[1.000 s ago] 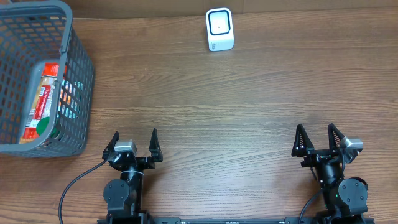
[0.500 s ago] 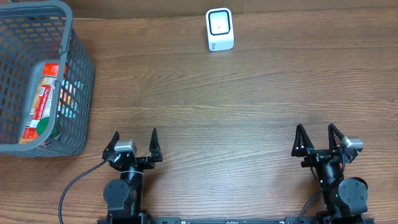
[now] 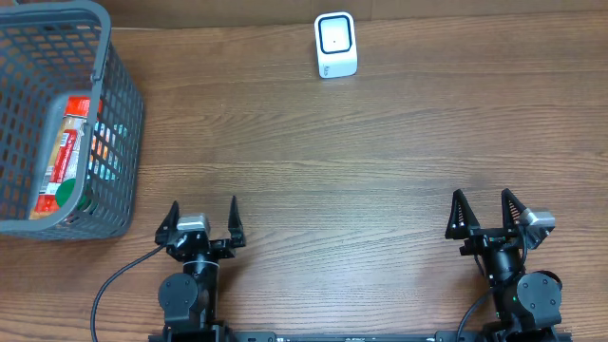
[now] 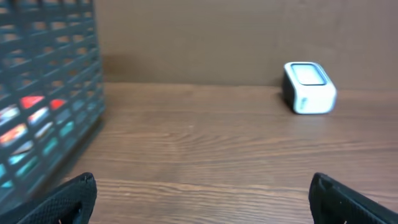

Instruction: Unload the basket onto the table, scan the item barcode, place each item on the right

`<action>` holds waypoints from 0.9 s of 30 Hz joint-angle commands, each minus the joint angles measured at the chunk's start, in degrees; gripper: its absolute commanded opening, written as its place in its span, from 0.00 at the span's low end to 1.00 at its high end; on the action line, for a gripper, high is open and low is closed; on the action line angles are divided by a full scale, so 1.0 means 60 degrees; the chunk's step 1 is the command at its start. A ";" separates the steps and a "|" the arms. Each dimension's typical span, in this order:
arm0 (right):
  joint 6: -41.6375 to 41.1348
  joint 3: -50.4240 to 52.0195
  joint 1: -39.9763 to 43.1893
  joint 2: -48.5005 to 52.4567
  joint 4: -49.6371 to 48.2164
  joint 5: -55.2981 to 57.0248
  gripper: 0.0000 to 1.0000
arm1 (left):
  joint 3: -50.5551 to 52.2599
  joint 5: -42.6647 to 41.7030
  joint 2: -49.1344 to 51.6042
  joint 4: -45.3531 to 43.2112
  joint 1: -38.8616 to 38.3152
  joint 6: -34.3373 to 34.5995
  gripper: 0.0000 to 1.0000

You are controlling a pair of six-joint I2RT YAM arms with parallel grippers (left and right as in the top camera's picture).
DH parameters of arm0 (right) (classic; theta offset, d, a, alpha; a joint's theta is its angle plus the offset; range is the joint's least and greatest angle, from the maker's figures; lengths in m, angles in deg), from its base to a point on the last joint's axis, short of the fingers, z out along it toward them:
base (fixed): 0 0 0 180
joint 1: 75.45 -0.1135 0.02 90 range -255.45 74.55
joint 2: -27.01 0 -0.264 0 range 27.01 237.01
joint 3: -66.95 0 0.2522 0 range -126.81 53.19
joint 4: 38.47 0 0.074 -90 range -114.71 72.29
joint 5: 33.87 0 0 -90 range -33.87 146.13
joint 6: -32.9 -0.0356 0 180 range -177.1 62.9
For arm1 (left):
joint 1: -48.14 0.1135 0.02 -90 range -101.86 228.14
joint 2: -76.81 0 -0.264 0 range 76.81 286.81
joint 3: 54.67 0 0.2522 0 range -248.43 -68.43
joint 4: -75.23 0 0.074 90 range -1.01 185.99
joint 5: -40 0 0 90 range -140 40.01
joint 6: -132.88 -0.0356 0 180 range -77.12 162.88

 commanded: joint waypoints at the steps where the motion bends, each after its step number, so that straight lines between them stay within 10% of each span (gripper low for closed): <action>1: 0.0036 0.0102 0.0011 -0.0091 -0.0022 0.0018 1.00 | -0.0576 -0.1104 -0.0091 0.0933 -0.0007 0.0138 1.00; 11: 0.0036 0.0102 0.0011 -0.0091 -0.0022 0.0018 1.00 | -0.5125 -0.1180 0.0816 0.5031 -0.0007 0.1286 1.00; 27: 0.0036 0.0102 0.0011 -0.0091 -0.0022 0.0018 1.00 | -1.5824 -0.4721 0.9486 1.3704 -0.0015 0.0477 1.00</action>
